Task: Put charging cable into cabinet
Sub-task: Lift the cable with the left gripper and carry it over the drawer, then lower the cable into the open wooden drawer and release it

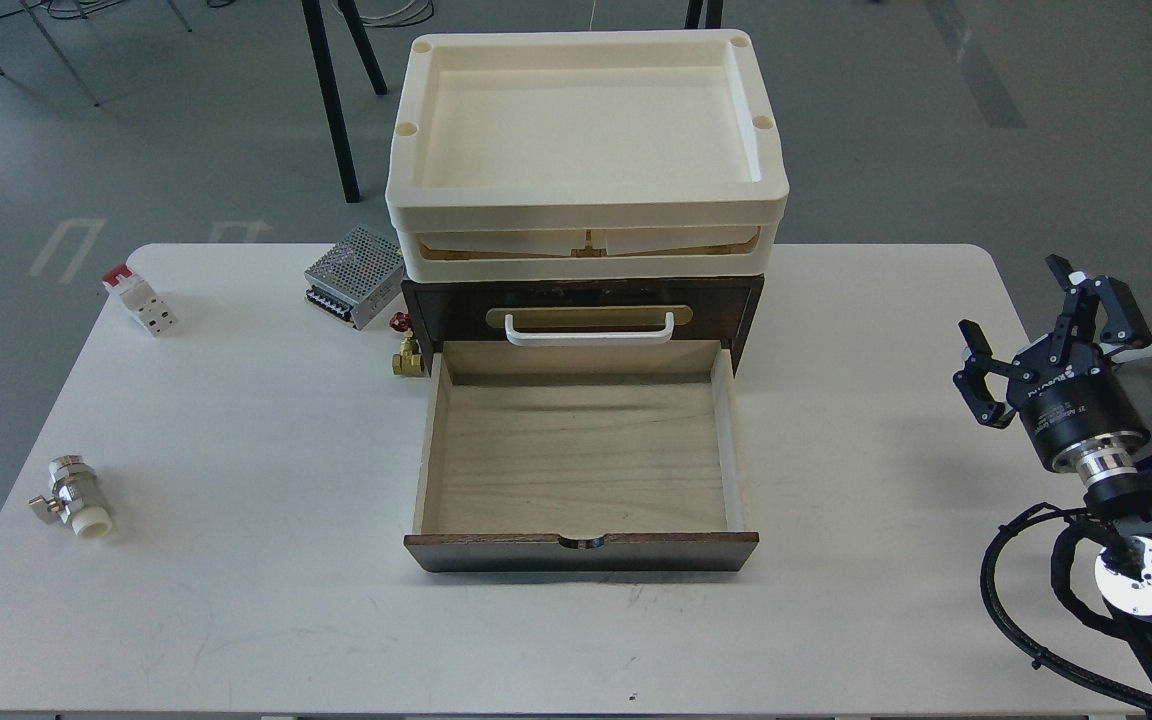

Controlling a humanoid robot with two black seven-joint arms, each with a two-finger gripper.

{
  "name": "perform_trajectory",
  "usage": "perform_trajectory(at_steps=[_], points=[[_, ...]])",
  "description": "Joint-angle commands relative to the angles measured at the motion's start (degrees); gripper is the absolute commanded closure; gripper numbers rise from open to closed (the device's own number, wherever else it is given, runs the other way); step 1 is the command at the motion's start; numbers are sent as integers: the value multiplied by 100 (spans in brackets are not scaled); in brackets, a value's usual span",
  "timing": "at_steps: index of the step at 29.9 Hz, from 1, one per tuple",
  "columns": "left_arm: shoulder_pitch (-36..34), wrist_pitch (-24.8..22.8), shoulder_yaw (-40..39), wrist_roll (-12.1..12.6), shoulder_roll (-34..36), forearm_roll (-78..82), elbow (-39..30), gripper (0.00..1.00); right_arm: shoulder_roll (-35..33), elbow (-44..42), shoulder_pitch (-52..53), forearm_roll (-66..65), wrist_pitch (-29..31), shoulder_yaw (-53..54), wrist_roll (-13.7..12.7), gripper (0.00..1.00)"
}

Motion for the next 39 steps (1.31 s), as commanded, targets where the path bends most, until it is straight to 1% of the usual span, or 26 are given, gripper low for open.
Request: perform_trajectory(at_steps=[1,4,6,8,12,16,20,25,32,39], points=[[1,2,63,0,-7,100,-1114,98,0,0,0,0,0,0,0,1],[54,2,80,0,-112,363,-1722,98,0,0,0,0,0,0,0,1],[81,2,150,0,-279,575,-1908,98,0,0,0,0,0,0,0,1],[89,2,404,0,-455,864,-1961,98,0,0,0,0,0,0,0,1],[89,2,1352,0,-806,1900,-1952,98,0,0,0,0,0,0,0,1],[186,2,2030,0,-1053,2631,-1873,98,0,0,0,0,0,0,9,1],[414,2,2365,0,-1255,2869,-1628,98,0,0,0,0,0,0,0,1],[669,2,2471,0,-1492,3317,-1346,98,0,0,0,0,0,0,0,1],[1082,2,2515,0,-1923,3484,-450,97,0,0,0,0,0,0,0,1],[1328,2,2515,0,-2389,3809,262,96,0,0,0,0,0,0,0,1]])
